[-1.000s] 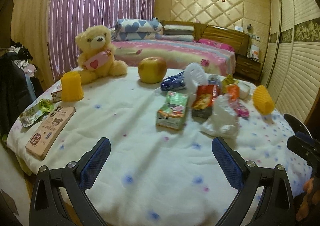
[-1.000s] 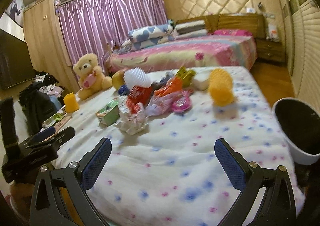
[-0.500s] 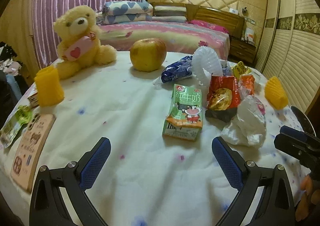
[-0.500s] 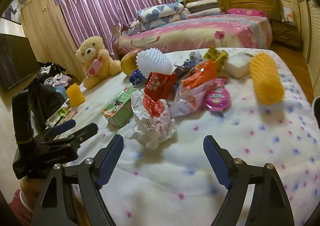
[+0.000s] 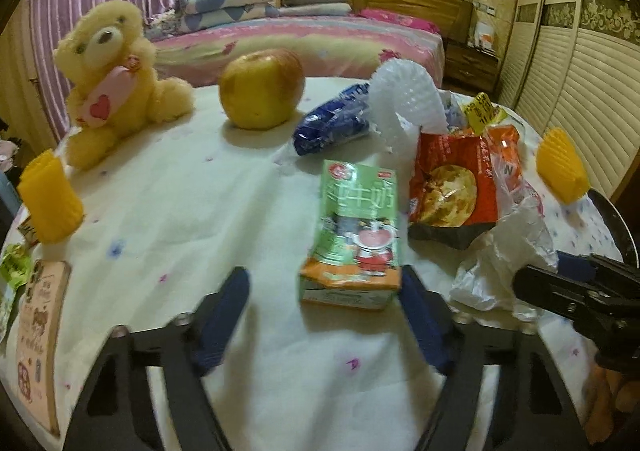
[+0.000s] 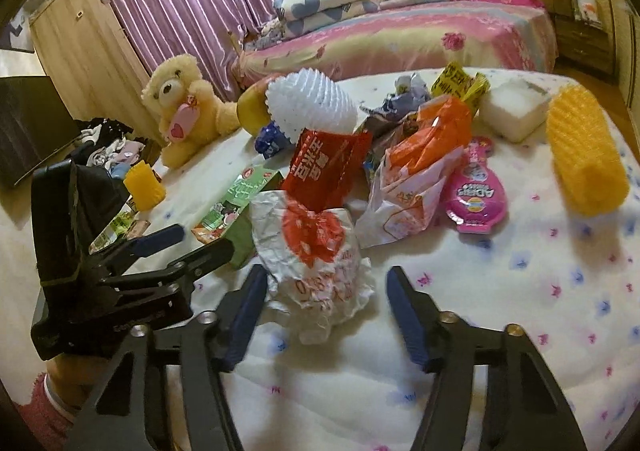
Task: Collect trash
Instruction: 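Grasp the green milk carton with the left tool while the right tool grasps the white-orange wrapper, then carry the milk carton and wrapper over the trash bin with both tools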
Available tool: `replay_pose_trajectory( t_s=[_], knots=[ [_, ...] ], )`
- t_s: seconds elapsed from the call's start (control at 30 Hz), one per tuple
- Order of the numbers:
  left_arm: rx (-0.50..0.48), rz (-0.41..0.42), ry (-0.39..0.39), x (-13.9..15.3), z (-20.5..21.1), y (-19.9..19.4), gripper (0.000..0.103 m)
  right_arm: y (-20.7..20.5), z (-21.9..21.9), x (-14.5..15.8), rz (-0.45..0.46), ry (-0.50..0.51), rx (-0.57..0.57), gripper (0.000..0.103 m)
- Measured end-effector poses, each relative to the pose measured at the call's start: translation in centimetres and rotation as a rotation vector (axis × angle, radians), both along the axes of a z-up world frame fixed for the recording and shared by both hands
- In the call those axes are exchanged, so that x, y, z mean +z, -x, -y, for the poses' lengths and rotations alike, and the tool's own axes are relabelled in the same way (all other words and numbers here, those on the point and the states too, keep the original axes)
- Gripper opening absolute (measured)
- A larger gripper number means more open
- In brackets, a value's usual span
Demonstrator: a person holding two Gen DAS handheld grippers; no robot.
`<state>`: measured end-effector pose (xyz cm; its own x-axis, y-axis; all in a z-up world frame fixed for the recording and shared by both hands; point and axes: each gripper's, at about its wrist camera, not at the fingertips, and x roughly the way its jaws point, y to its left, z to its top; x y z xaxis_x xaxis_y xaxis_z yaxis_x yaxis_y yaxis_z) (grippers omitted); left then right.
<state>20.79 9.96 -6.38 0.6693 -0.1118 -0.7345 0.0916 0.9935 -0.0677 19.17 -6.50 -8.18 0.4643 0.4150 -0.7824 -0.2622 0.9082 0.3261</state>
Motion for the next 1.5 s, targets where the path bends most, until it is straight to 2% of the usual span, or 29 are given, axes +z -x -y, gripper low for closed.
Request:
replay_pose_trajectory(
  t_s=[0.03,0.13,0.23,0.47,0.77,1.1,1.3,1.5],
  knots=[
    [-0.01,-0.002,0.008,0.0,0.0,0.0,0.048,-0.1,0.1,-0.2,-0.011,-0.012,0.005,0.051],
    [-0.027,0.006,0.025,0.1,-0.1,0.1,0.048,0.0,0.3,-0.3,-0.014,-0.035,0.012,0.035],
    [-0.021,0.039,0.038,0.6,-0.4,0.9,0.048,0.5,1.0,-0.1,-0.008,-0.061,0.01,0.032],
    [-0.017,0.059,0.071,0.6,1.1,4.8,0.047,2.3,3.6,1.0,0.009,-0.094,-0.025,0.031],
    [-0.032,0.099,0.133,2.4,3.6,9.4,0.047,4.7,8.3,1.9,0.029,-0.109,-0.094,0.031],
    [-0.189,0.121,0.136,4.3,9.5,11.3,0.047,6.6,13.9,2.3,0.041,-0.114,-0.204,0.031],
    [-0.294,0.109,0.135,4.2,13.4,11.6,0.047,7.8,17.0,2.9,0.06,-0.107,-0.273,0.031],
    [-0.361,0.092,0.138,3.7,15.7,10.5,0.047,8.9,20.0,2.9,0.065,-0.092,-0.335,0.031]
  ],
)
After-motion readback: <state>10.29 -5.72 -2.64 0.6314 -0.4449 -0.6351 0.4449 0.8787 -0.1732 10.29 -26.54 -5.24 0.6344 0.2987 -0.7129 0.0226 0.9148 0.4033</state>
